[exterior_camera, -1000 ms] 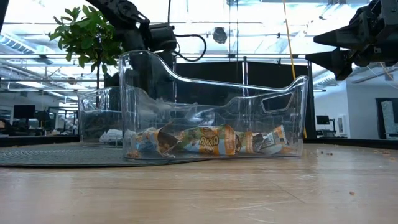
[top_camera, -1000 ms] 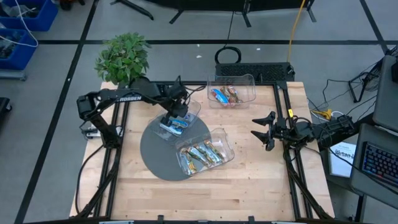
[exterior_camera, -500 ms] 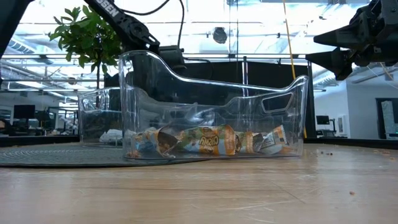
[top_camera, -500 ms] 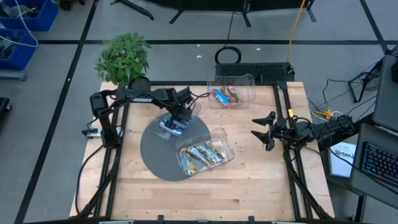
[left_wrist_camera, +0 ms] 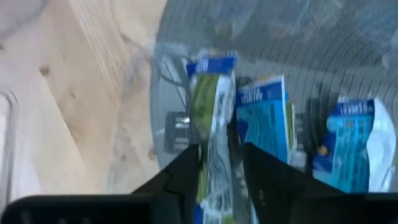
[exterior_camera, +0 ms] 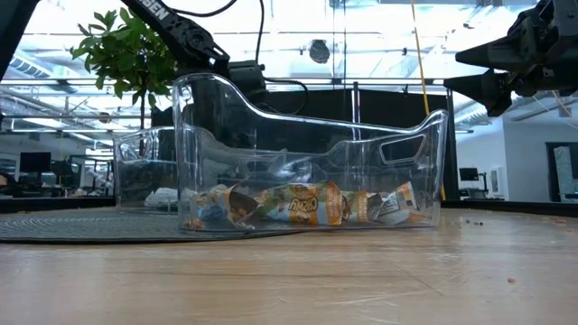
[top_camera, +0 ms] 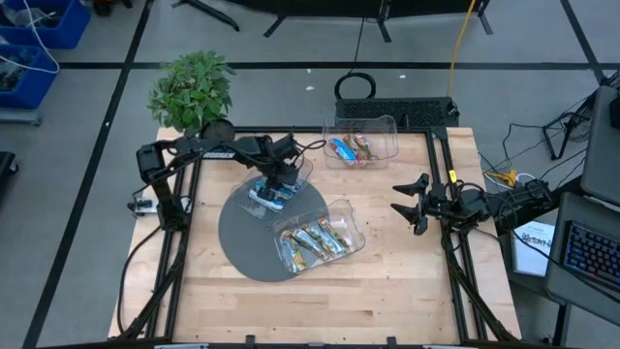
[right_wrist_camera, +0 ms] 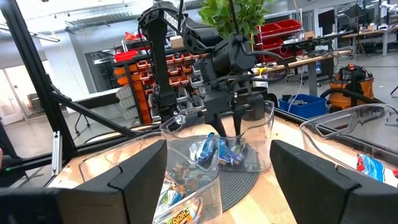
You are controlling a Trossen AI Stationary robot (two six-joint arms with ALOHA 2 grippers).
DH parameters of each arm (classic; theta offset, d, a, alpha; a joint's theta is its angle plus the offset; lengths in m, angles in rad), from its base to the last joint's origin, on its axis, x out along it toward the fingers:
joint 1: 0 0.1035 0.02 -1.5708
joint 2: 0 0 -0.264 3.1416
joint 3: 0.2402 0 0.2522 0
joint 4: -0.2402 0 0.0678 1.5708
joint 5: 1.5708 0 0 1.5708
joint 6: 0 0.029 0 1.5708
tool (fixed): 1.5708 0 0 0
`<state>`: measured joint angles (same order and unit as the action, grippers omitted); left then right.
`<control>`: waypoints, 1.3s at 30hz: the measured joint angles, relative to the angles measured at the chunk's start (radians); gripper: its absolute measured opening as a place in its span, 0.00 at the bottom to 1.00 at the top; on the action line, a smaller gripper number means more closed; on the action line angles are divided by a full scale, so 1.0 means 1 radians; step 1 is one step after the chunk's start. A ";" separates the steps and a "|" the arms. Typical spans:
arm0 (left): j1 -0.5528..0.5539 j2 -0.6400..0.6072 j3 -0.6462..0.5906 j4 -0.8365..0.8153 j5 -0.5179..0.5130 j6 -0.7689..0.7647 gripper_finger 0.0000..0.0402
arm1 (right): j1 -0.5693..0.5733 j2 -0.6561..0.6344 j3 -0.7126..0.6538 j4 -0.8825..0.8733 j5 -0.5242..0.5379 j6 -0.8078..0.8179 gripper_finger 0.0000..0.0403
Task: Pick and place Granola Bars by type
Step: Put the blue granola bar into the top left transparent bin, then return to Home Position
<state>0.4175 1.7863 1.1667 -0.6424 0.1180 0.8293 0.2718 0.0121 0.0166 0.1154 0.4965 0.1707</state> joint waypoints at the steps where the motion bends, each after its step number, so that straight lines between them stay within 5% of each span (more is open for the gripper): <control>1: 0.000 0.000 0.000 -0.010 -0.007 -0.005 0.34 | 0.000 0.000 0.000 0.000 0.000 0.000 0.69; 22: -0.097 -0.251 0.018 -0.120 -0.210 -0.172 0.73 | 0.000 0.000 0.000 0.000 0.000 0.000 0.69; 39: -0.251 -0.527 0.017 -0.268 -0.330 -0.420 0.81 | 0.000 0.000 0.000 0.000 0.000 0.000 0.69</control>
<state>0.1667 1.2594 1.1835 -0.9102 -0.2115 0.4091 0.2721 0.0124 0.0163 0.1154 0.4965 0.1707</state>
